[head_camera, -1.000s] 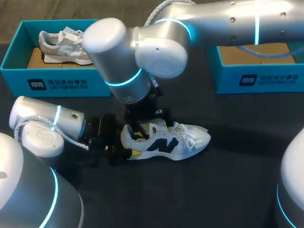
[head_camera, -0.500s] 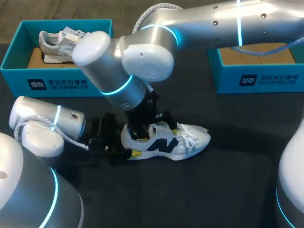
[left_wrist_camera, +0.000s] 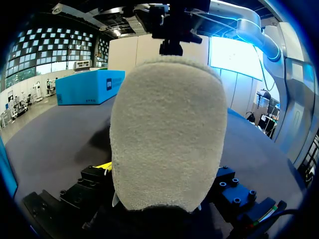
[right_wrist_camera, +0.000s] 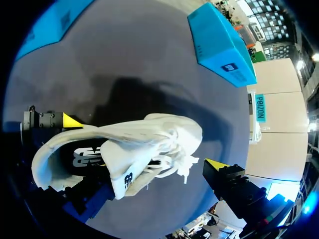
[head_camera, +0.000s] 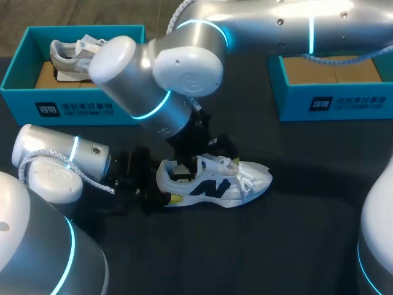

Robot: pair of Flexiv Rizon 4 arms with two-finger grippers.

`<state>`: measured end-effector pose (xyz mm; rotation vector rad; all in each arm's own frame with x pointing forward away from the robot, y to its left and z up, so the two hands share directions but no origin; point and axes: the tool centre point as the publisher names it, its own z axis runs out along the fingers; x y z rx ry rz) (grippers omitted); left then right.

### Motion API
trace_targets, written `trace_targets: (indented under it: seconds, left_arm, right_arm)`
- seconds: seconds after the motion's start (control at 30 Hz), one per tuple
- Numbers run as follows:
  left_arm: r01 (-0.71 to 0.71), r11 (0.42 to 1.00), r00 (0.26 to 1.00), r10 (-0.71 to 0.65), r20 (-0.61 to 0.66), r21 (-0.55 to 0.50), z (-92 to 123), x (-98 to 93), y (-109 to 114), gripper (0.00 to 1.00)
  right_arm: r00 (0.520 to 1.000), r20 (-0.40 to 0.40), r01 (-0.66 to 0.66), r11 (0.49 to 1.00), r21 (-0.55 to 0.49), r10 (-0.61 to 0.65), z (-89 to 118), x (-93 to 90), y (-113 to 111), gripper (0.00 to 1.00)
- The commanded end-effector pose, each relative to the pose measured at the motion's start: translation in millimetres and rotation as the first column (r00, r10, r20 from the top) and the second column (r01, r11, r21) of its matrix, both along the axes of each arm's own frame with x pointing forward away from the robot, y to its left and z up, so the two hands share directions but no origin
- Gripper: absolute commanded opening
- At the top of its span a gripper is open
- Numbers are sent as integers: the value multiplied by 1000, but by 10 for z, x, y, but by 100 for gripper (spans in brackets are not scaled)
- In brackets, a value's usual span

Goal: Take the shoe out of the shoebox, open the shoe tongue, remove and reinsert the insole, then place the shoe into the shoebox

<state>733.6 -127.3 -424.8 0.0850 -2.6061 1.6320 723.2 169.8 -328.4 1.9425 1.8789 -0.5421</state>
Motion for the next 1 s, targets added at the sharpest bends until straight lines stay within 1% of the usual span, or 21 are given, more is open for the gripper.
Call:
trace_targets:
  seconds: [0.03, 0.07, 0.13, 0.17, 0.2, 0.3, 0.4, 0.47, 0.53, 0.57, 0.73, 1.0]
  left_arm:
    - [2, 1000, 1000, -2, -2, 5, -44, 8, 6, 0]
    - [2, 1000, 1000, -2, -2, 5, -44, 8, 6, 0]
    - [2, 1000, 1000, -2, -2, 5, -44, 8, 6, 0]
    - [2, 1000, 1000, -2, -2, 5, -44, 8, 6, 0]
    - [2, 1000, 1000, -2, -2, 5, -44, 8, 6, 0]
    - [2, 1000, 1000, -2, -2, 5, -44, 8, 6, 0]
    - [2, 1000, 1000, -2, -2, 5, -44, 8, 6, 0]
    - [2, 1000, 1000, -2, -2, 5, -44, 8, 6, 0]
    - [2, 1000, 1000, -2, -2, 5, -44, 8, 6, 0]
    - [2, 1000, 1000, -2, -2, 5, -44, 8, 6, 0]
    - [2, 1000, 1000, -2, -2, 5, -44, 8, 6, 0]
    - [2, 1000, 1000, -2, -2, 5, -44, 8, 6, 0]
  right_arm:
    - [974, 127, 185, 982, 20, -186, 92, -58, -61, 90]
    - [975, 127, 183, 983, 15, -183, 119, -51, -77, 75]
    - [975, 129, 182, 983, 13, -182, 137, -36, -110, 49]
    - [975, 130, 182, 983, 12, -182, 144, -29, -128, 43]
    - [975, 130, 180, 984, 7, -179, 153, -22, -147, 39]
    - [975, 133, 181, 984, 6, -180, 185, -9, -199, 31]
    - [975, 134, 180, 984, 6, -179, 192, 5, -226, 29]
    - [974, 136, 181, 983, 22, -182, 186, 15, -254, 19]
    - [973, 140, 183, 983, 33, -185, 186, 21, -279, 4]
    - [972, 144, 184, 982, 41, -188, 188, 26, -301, 0]
    - [970, 147, 184, 980, 70, -193, 199, 55, -409, 0]
    - [969, 137, 198, 978, 74, -206, 165, 155, -667, 0]
